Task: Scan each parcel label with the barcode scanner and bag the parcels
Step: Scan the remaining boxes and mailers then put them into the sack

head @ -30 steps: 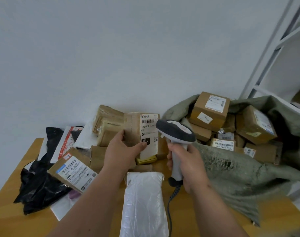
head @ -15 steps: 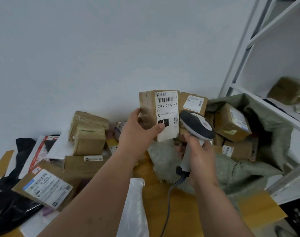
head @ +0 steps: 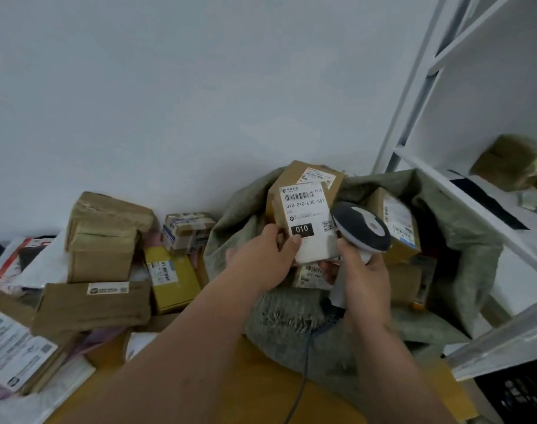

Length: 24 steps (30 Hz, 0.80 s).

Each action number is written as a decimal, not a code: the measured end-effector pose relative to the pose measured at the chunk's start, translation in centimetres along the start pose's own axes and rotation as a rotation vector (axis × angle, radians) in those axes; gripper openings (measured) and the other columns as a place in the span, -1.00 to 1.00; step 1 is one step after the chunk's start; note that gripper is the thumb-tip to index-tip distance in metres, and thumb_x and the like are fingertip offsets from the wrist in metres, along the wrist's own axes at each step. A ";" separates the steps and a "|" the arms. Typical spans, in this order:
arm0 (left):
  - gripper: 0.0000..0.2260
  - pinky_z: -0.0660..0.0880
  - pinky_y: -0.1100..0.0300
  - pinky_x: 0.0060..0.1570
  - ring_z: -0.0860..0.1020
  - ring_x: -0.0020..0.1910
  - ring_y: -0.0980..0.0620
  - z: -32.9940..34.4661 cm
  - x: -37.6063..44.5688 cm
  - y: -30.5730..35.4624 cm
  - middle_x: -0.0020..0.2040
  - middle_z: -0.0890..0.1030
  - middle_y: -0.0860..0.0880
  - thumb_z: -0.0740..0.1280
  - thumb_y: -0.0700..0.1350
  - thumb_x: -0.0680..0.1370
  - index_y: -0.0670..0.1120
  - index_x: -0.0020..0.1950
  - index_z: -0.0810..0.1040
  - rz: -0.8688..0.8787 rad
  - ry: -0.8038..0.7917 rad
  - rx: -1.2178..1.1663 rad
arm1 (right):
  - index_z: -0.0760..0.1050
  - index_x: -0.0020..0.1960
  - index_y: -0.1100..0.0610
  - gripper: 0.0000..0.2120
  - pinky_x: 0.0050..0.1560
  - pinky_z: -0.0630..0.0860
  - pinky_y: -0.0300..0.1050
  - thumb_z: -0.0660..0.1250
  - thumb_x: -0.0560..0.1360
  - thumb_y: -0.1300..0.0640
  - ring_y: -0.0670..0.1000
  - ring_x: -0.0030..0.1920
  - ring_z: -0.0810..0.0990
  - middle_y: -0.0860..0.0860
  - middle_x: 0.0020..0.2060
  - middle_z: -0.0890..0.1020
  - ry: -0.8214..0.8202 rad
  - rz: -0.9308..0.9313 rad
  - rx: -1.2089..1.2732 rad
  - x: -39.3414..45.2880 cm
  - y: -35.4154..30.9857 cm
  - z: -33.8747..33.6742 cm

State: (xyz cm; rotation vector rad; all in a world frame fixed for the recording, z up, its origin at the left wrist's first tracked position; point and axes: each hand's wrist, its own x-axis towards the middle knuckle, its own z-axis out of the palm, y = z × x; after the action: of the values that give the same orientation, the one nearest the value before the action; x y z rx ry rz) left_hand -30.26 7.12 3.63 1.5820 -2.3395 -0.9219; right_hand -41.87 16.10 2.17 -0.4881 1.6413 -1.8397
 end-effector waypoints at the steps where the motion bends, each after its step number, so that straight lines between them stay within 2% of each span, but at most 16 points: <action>1: -0.53 0.32 -0.20 0.33 0.51 0.23 -0.08 0.1 0.2 -0.4 0.26 0.55 0.01 -0.03 0.28 0.62 0.08 0.39 0.36 -0.021 -0.041 0.059 | 0.52 0.11 -0.03 -0.84 -0.09 0.68 0.05 0.39 0.55 0.01 0.06 -0.09 0.71 -0.01 -0.07 0.70 -0.046 0.025 -0.040 0.5 0.4 0.0; 3: -0.56 0.28 -0.19 0.35 0.50 0.20 -0.07 0.1 0.2 -1.4 0.20 0.58 0.00 -0.06 0.22 0.65 0.09 0.32 0.46 -0.068 -0.071 0.131 | 0.51 0.08 -0.05 -0.89 -0.03 0.68 0.10 0.37 0.57 0.01 0.11 -0.10 0.72 0.03 -0.05 0.70 -0.155 0.100 -0.117 1.1 1.2 0.2; 6: -0.65 0.23 -0.19 0.36 0.47 0.25 -0.06 -0.6 0.1 -2.7 0.21 0.57 0.04 0.01 0.13 0.66 0.21 0.38 0.42 -0.127 0.036 0.239 | 0.49 0.06 -0.03 -0.91 -0.16 0.64 -0.06 0.36 0.57 0.05 0.07 -0.14 0.71 0.00 -0.04 0.67 -0.261 0.192 -0.159 1.7 2.0 0.7; 8: -0.66 0.22 -0.19 0.37 0.35 0.35 -0.11 -0.9 0.2 -3.8 0.35 0.44 0.04 0.07 0.12 0.63 0.27 0.38 0.42 -0.167 0.083 0.229 | 0.46 0.01 -0.05 -0.92 -0.16 0.62 -0.09 0.37 0.57 0.05 0.05 -0.13 0.69 -0.03 -0.07 0.64 -0.289 0.226 -0.163 1.9 2.4 1.1; 10: -0.69 0.19 -0.20 0.38 0.26 0.41 -0.15 -0.9 0.5 -5.0 0.44 0.29 0.04 0.12 0.16 0.60 0.29 0.32 0.46 -0.215 0.035 0.202 | 0.45 0.04 -0.07 -0.90 -0.12 0.62 -0.07 0.36 0.57 0.03 0.04 -0.09 0.67 -0.04 -0.07 0.62 -0.296 0.225 -0.185 2.1 2.5 1.4; 13: -0.67 0.22 -0.25 0.35 0.32 0.38 -0.14 -0.6 0.5 -5.4 0.44 0.33 0.00 0.10 0.13 0.61 0.17 0.32 0.48 -0.272 -0.100 0.217 | 0.46 -0.01 -0.13 -0.90 -0.07 0.63 -0.01 0.38 0.56 0.01 0.05 -0.04 0.68 -0.05 -0.05 0.64 -0.281 0.197 -0.195 2.3 2.6 1.8; 15: -0.68 0.26 -0.23 0.34 0.37 0.34 -0.11 -0.6 0.3 -5.2 0.39 0.39 -0.02 0.09 0.04 0.65 0.03 0.35 0.46 -0.301 -0.101 0.189 | 0.49 0.00 -0.11 -0.93 -0.03 0.64 0.02 0.38 0.56 0.02 0.05 -0.04 0.68 -0.06 -0.09 0.65 -0.274 0.192 -0.200 2.4 2.5 1.9; 16: -0.69 0.31 -0.21 0.33 0.41 0.31 -0.10 -0.7 0.2 -5.1 0.36 0.43 -0.05 0.09 -0.01 0.66 -0.02 0.35 0.45 -0.289 -0.044 0.156 | 0.50 -0.01 -0.09 -0.94 -0.03 0.64 0.03 0.37 0.56 0.02 0.05 -0.05 0.68 -0.05 -0.11 0.65 -0.271 0.196 -0.201 2.4 2.3 2.0; 18: -0.73 0.42 -0.12 0.26 0.49 0.20 -0.10 -1.0 0.1 -5.0 0.29 0.51 -0.10 0.11 -0.07 0.66 -0.09 0.28 0.48 -0.252 0.204 0.007 | 0.50 -0.03 -0.05 -0.95 0.01 0.65 0.08 0.37 0.56 0.03 0.06 -0.05 0.68 -0.04 -0.12 0.65 -0.264 0.201 -0.190 2.3 2.1 2.1; 20: -0.68 0.40 -0.02 0.29 0.46 0.28 -0.09 -1.4 0.0 -5.0 0.35 0.48 -0.09 0.12 -0.07 0.66 -0.12 0.36 0.46 -0.224 0.446 -0.146 | 0.50 0.00 -0.06 -0.92 0.02 0.66 0.09 0.38 0.55 0.00 0.07 -0.06 0.69 -0.04 -0.09 0.65 -0.257 0.190 -0.182 2.4 1.9 2.4; 22: -0.60 0.31 0.00 0.39 0.32 0.44 -0.05 -1.6 -0.1 -5.0 0.47 0.37 -0.06 0.12 -0.03 0.67 -0.11 0.49 0.35 -0.202 0.521 -0.199 | 0.48 0.00 -0.10 -0.90 -0.02 0.66 0.06 0.39 0.54 -0.05 0.09 -0.03 0.68 -0.03 -0.05 0.66 -0.261 0.168 -0.174 2.3 1.5 2.9; 24: -0.56 0.29 -0.04 0.41 0.29 0.46 -0.03 -1.6 -0.2 -5.5 0.51 0.30 -0.03 0.15 0.02 0.66 -0.05 0.53 0.30 -0.190 0.483 -0.182 | 0.49 0.01 -0.12 -0.89 -0.02 0.65 0.07 0.39 0.53 -0.06 0.12 0.00 0.67 -0.01 -0.02 0.66 -0.270 0.142 -0.180 2.0 1.2 3.4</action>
State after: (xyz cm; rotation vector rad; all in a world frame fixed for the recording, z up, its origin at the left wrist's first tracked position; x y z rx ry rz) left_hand -25.16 5.34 1.82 1.7362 -1.7554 -0.6663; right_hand -40.98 12.20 1.25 -0.6486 1.6174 -1.4613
